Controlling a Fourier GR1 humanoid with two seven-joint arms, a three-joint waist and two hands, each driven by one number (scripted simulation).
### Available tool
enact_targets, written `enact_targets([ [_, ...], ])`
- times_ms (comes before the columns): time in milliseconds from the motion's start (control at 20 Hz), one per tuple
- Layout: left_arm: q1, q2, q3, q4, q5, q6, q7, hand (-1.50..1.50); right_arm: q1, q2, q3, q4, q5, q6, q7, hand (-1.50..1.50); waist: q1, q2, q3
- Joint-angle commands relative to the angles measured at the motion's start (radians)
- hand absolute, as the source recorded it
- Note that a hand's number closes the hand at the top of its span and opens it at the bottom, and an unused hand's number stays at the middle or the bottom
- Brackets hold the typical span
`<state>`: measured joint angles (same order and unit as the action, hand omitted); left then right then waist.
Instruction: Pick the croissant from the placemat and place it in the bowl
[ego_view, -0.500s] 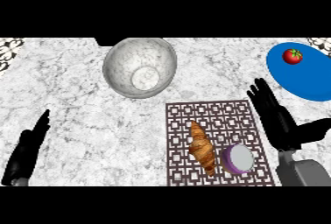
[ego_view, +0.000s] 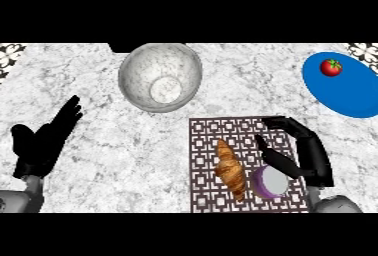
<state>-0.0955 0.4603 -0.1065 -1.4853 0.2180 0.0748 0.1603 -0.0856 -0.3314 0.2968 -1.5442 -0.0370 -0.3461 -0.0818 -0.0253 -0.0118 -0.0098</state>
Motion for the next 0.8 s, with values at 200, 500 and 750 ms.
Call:
enact_targets([
  [200,-0.114,-0.019,0.027,0.034,0.083,-0.081,0.051,0.0,0.112,0.184,0.294,-0.109,0.436,-0.344,-0.079,-1.5,0.009,0.009,0.008],
  [500,-0.091,-0.038,0.021,0.017,0.064,-0.069,0.045,0.0,0.129,0.072,0.298,-0.32,0.779,-0.263,0.398,-1.5,0.002,0.003,0.004],
  [750,-0.094,-0.01,0.042,0.006,0.09,-0.097,0.07,0.0,0.111,0.06,0.344,-0.389,0.934,0.014,0.703,-1.5,0.006,-0.001,0.001],
])
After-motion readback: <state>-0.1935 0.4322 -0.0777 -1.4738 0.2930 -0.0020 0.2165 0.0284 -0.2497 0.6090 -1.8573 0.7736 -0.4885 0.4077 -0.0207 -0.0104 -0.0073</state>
